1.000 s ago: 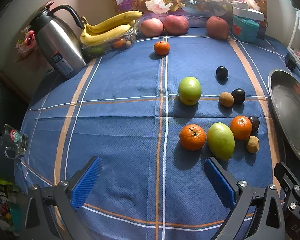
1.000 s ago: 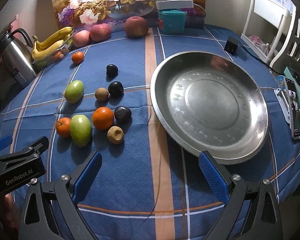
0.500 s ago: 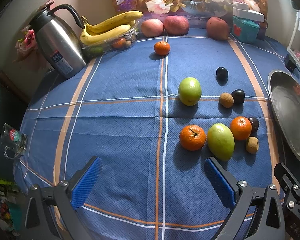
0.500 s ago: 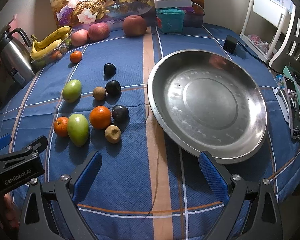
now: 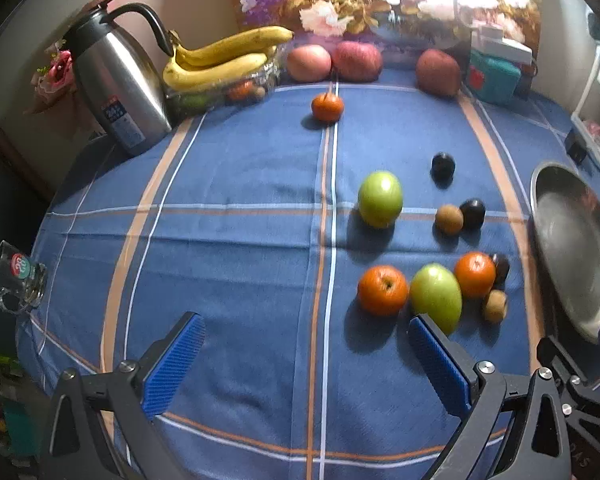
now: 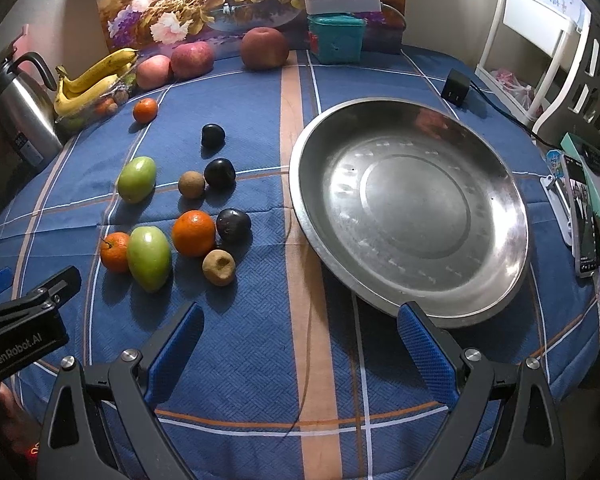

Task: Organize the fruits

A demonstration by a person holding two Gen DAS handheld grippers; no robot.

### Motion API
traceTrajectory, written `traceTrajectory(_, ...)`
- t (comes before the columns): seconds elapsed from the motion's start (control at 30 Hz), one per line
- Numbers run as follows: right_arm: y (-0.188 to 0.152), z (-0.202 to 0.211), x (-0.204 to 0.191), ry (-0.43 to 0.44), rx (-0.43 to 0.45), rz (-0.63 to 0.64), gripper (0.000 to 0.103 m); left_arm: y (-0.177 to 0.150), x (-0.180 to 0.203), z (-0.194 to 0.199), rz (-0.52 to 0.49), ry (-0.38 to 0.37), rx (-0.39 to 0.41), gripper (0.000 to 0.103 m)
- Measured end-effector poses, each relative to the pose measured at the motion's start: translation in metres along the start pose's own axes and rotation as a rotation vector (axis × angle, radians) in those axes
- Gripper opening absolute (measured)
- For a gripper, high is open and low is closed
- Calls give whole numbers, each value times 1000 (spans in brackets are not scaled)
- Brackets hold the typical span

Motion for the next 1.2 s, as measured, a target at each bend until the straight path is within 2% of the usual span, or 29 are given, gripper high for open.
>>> traceTrajectory(0.1,6,2,2,-15,3,-12,98,12,0,2,6,-7,22,103)
traceTrajectory(0.4,44,24,-7,55,38,-97,98,50,2,1,96,-78,61,103)
traceTrajectory(0.5,51,22,-13,61,28,-92,97,58,3,0,132,-147,66,103)
traceTrajectory(0.63,54,15,-22,85,17,-78,97,64,-8,-9,150,-129,59,103)
traceTrajectory(0.73,57,10,-32,117,11,-60,97,64,-12,-14,169,-147,54,103)
traceTrajectory(0.83,60,8,-40,152,5,-60,97,60,-10,-18,166,-167,38,102)
traceTrajectory(1.0,63,8,-45,123,24,-45,97,50,0,-32,154,-224,-16,101)
traceTrajectory(1.13,54,-1,-44,115,-10,-69,97,38,4,-47,185,-278,-83,91)
traceTrajectory(1.2,50,-5,-42,112,-22,-84,91,32,8,-53,207,-307,-110,90)
Point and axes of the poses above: each gripper's, at about its wrist camera, not at the fingertips, and z roughly against the way its jaws point, x to its right, y to its top, the point moved 10 cm from there along -z, roughly the way its jaws point, and after that the axes turned 6 degrees about -y, right-handed, at the moved point
